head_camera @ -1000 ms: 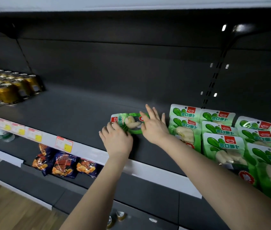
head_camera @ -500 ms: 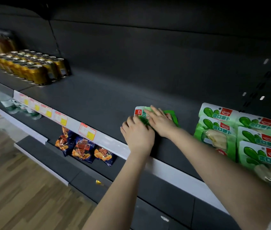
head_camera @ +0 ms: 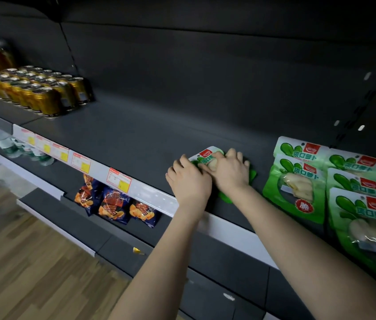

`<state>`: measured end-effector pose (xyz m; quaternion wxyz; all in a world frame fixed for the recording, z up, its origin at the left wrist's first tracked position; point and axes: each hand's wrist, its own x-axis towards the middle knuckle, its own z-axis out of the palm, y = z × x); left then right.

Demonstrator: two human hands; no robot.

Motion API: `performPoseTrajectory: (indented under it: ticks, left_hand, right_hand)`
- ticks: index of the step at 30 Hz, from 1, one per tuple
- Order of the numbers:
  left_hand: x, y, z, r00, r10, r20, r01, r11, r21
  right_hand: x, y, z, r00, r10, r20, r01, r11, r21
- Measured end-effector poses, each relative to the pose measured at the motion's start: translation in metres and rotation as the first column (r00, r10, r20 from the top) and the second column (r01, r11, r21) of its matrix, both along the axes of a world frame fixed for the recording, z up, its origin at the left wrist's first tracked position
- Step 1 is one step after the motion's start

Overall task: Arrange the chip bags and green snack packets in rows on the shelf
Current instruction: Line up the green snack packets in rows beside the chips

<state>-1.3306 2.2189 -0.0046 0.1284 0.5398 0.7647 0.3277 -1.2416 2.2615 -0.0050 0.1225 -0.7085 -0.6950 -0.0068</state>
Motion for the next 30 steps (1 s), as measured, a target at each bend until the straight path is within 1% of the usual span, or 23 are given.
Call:
performPoseTrajectory:
  ticks: [4, 7, 9, 11, 12, 14, 16, 19, 22, 27, 30]
  left_hand:
    - [0.000, 0.002, -0.002, 0.997, -0.067, -0.026, 0.067, 0.997, -0.026]
    - [0.000, 0.002, -0.003, 0.994, -0.114, -0.001, 0.114, 0.994, 0.002]
    - [-0.001, 0.000, 0.000, 0.990, -0.120, 0.074, 0.117, 0.992, 0.053]
    - [-0.001, -0.004, 0.005, 0.967, -0.127, 0.223, 0.100, 0.987, 0.128]
    - [0.000, -0.007, 0.008, 0.940, -0.148, 0.306, 0.100, 0.981, 0.167]
    - [0.000, -0.010, 0.011, 0.886, -0.218, 0.409, 0.130, 0.964, 0.232]
    - [-0.002, -0.010, 0.013, 0.854, -0.264, 0.448, 0.159, 0.953, 0.258]
    - [-0.002, -0.010, 0.016, 0.809, -0.309, 0.500, 0.232, 0.949, 0.212]
    - [0.010, -0.008, 0.018, 0.780, -0.398, 0.483, 0.361, 0.917, 0.172]
    - [0.052, -0.006, 0.016, 0.733, -0.490, 0.472, 0.488, 0.862, 0.137]
    - [0.079, -0.008, 0.015, 0.718, -0.560, 0.414, 0.573, 0.813, 0.107]
  right_hand:
    - [0.005, -0.007, -0.005, 0.976, 0.004, -0.219, 0.000, 1.000, 0.016]
    - [0.004, -0.013, -0.002, 0.931, 0.032, -0.364, 0.010, 0.993, 0.113]
    - [0.004, -0.020, 0.003, 0.871, 0.052, -0.488, 0.048, 0.981, 0.190]
    - [0.006, -0.025, 0.009, 0.794, 0.078, -0.603, 0.086, 0.967, 0.238]
    - [0.007, -0.027, 0.012, 0.771, 0.093, -0.630, 0.098, 0.960, 0.262]
    - [0.012, -0.032, 0.015, 0.761, 0.126, -0.637, 0.102, 0.945, 0.310]
    - [0.019, -0.040, 0.016, 0.759, 0.129, -0.638, 0.117, 0.937, 0.329]
    - [0.037, -0.054, 0.017, 0.775, 0.081, -0.627, 0.186, 0.919, 0.348]
    - [0.060, -0.070, 0.019, 0.769, 0.017, -0.639, 0.263, 0.903, 0.340]
    - [0.098, -0.099, 0.026, 0.727, -0.136, -0.673, 0.425, 0.859, 0.286]
    - [0.119, -0.119, 0.022, 0.768, -0.229, -0.598, 0.470, 0.836, 0.283]
